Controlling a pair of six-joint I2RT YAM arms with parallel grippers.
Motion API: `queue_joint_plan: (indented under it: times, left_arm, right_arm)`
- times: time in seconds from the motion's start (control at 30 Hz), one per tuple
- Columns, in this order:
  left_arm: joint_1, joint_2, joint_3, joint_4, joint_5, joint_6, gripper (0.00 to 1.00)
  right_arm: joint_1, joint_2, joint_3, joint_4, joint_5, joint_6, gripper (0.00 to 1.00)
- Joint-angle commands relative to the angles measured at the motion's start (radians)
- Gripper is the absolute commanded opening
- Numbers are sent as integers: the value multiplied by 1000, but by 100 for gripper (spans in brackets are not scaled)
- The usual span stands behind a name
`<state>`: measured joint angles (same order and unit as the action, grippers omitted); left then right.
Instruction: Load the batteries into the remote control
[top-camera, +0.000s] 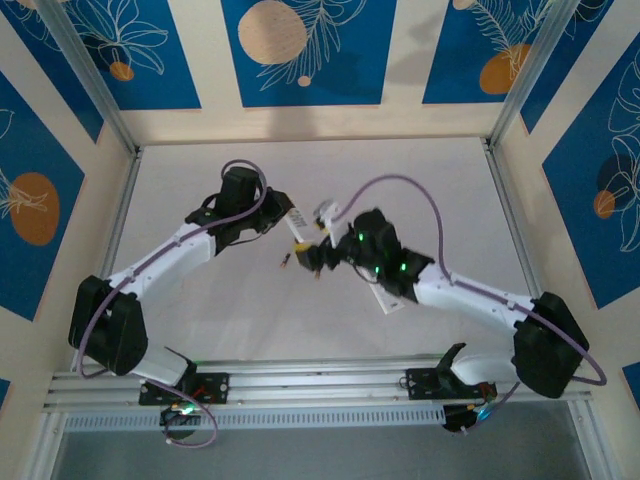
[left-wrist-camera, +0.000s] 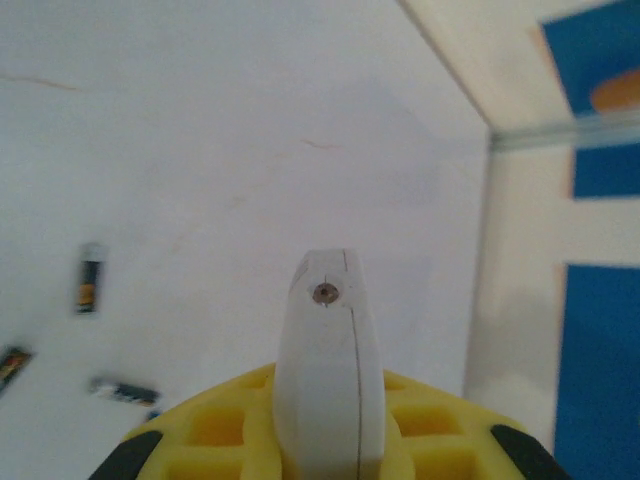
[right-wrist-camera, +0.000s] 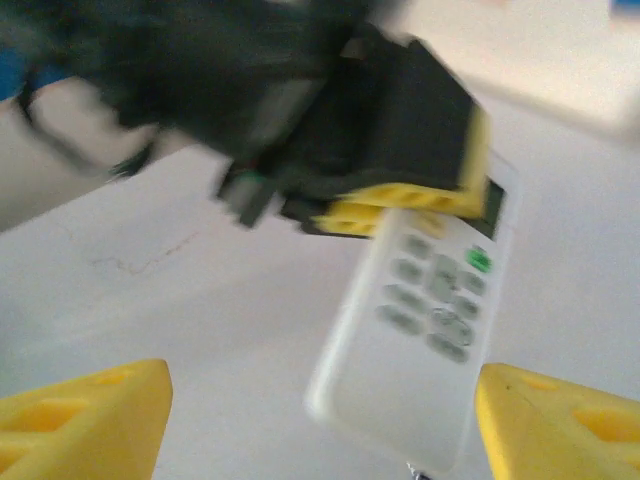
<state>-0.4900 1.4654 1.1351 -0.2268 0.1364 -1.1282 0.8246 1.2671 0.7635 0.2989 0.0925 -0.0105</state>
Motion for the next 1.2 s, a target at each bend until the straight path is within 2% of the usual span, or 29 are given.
queue_joint_plan:
  times: [0.0,0.07,0.2,0.37,0.47,0.5,0.53,0.57,0.6,0.67,0.7,0.73,0.77,0.83,0.9,0.93,1.03,1.1,1.17]
  left_arm:
    - [7,-55,60,-240,-193,-108,0]
    - [7,-65,59,-239,-192,-115,0]
    - [7,-74,52,-243,-175,-125,0]
    - [11,-94,26,-226,-165,-145,0]
    - [12,-106,29,-218,-169,-132,0]
    - [13,-109,27,-204,-169,-123,4]
    - [15,-116,23,-180,-165,-105,13]
    - [20,-124,10,-113,-147,-65,32]
    - [36,-138,-17,-1,-102,-5,49]
    - [76,-169,-83,261,19,101,71]
    - [97,-187,-115,381,66,150,77]
    - [113,-201,-138,465,93,180,81]
    - [130,-213,-148,500,106,196,84]
    - [150,-222,-134,465,119,200,86]
    - [156,-207,-116,443,168,207,86]
    - [156,-195,-118,472,207,195,86]
    - [143,-124,-185,756,352,71,85]
    - [125,-57,-234,1036,407,-37,83]
    - [110,2,-245,1232,441,-130,78]
  right_arm:
    - [68,79,-142,476,181,-482,79]
    - [89,151,-118,536,256,-582,76]
    - [91,295,-23,645,360,-642,56]
    - [98,374,39,648,340,-640,40]
    - [102,366,55,562,309,-563,24]
    - [99,357,58,521,297,-526,18]
    - [96,349,59,494,296,-492,16]
    - [88,339,59,466,298,-448,16]
    - [72,320,59,427,291,-386,15]
    - [4,268,91,252,190,-179,15]
    - [-59,238,134,109,69,-34,15]
    - [-113,218,175,11,-36,87,10]
    - [-172,202,211,-59,-128,247,9]
    - [-259,174,238,-87,-266,478,9]
    - [-315,149,228,-11,-383,673,9]
    - [-323,144,221,26,-405,721,9]
    - [-327,148,222,140,-462,867,10]
    - [-326,174,224,217,-488,972,10]
    - [-326,210,224,305,-515,1065,10]
